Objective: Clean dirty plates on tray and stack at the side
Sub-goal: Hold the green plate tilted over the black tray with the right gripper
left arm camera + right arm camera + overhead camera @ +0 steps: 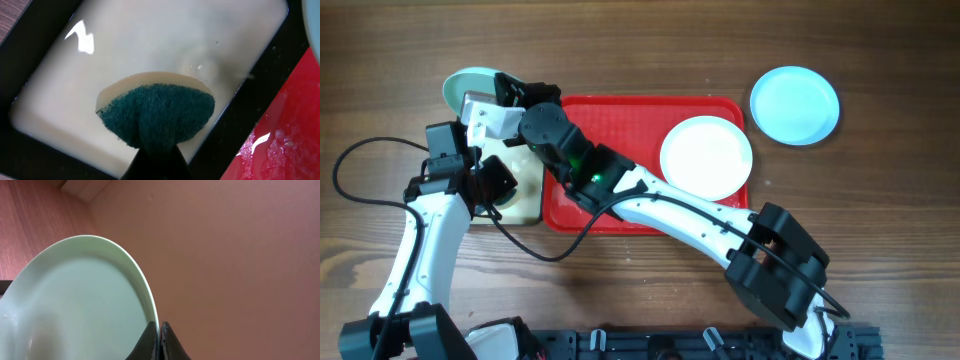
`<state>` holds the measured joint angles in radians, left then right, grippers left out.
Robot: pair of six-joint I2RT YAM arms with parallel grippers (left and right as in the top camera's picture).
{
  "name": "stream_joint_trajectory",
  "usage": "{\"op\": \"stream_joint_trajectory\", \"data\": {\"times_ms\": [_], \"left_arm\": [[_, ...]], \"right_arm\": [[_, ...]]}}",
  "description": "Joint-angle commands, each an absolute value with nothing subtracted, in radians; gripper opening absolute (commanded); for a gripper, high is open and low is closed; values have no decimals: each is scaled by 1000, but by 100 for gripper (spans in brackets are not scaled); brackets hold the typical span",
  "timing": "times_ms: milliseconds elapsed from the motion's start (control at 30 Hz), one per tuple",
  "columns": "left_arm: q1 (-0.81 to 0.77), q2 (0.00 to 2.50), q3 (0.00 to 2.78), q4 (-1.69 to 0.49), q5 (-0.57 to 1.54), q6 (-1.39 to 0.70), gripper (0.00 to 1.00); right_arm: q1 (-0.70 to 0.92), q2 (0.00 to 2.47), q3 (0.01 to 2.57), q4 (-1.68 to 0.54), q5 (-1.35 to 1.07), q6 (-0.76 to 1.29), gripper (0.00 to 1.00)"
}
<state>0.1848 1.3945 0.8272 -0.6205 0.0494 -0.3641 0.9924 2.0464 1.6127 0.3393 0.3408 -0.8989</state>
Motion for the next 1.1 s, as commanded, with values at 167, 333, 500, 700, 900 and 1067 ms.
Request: {"op": "stream_joint_trajectory", "data": {"times_ms": [167, 333, 500, 700, 900, 1067], "left_arm": [[181, 1377, 822, -618, 32, -374, 4], [181, 1377, 822, -617, 32, -374, 4], [181, 1377, 822, -618, 32, -374, 4], [181, 1377, 822, -617, 32, -374, 4], [181, 1377, 822, -617, 32, -374, 4], [181, 1377, 822, -618, 32, -374, 4]], "right_arm": [[1002, 2046, 1629, 366, 341, -916, 4], [1001, 2046, 1629, 358, 340, -888, 4], [997, 2046, 1629, 377, 366, -882, 4], [999, 2046, 1629, 376, 385, -876, 4], [998, 2046, 1629, 327, 385, -762, 4], [997, 2046, 1629, 303, 382, -642, 4]]}}
